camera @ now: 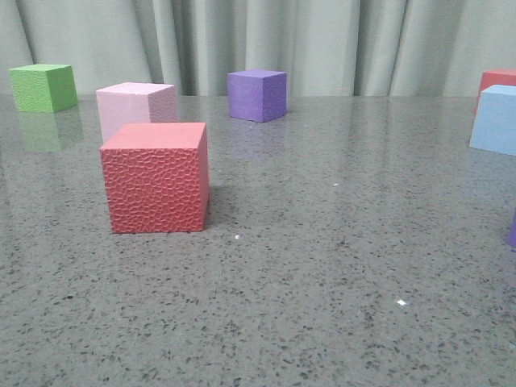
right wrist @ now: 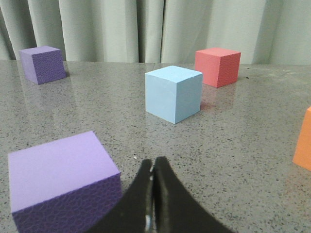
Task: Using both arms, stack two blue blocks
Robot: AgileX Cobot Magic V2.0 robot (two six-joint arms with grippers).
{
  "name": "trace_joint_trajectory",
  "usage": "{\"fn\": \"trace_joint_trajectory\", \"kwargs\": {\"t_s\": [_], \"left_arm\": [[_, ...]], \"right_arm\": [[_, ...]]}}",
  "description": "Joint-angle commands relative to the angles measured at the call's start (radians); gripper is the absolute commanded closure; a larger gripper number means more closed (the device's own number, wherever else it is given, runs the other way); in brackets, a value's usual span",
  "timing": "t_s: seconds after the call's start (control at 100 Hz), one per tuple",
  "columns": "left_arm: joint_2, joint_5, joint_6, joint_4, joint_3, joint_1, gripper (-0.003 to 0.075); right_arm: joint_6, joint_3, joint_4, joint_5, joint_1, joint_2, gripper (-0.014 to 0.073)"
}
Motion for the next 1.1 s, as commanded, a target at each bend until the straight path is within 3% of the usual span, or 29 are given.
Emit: {"fn": "trace_joint_trajectory", "kwargs": {"t_s": [0.0,0.66,0.95,1.09], "left_arm": [[-0.032,-0.085,-0.011,-0.009,0.043,-0.002,0.0739],[-0.032,-0.085,-0.011,-0.009,0.043,-0.002,0.0739],[-0.032,-0.102,-0.011,-0.011,0.022,-0.002,0.0739],[-0.03,-0.029,-0.011,-0.011,-0.066,-0.002,0.0739]], "right_arm": [[-0.008,-0.017,-0.002,-0.082,-0.004,-0.02,0.0715],[-0.008,-0.017,-0.002,-0.086,-0.004,-0.02,0.0715],[-0.008,-0.026,-0.002,-0.237,-0.004,-0.02,0.0715],[-0.008,-0.101,-0.002,-0.151,-0.004,-0.018,0.0715]]}}
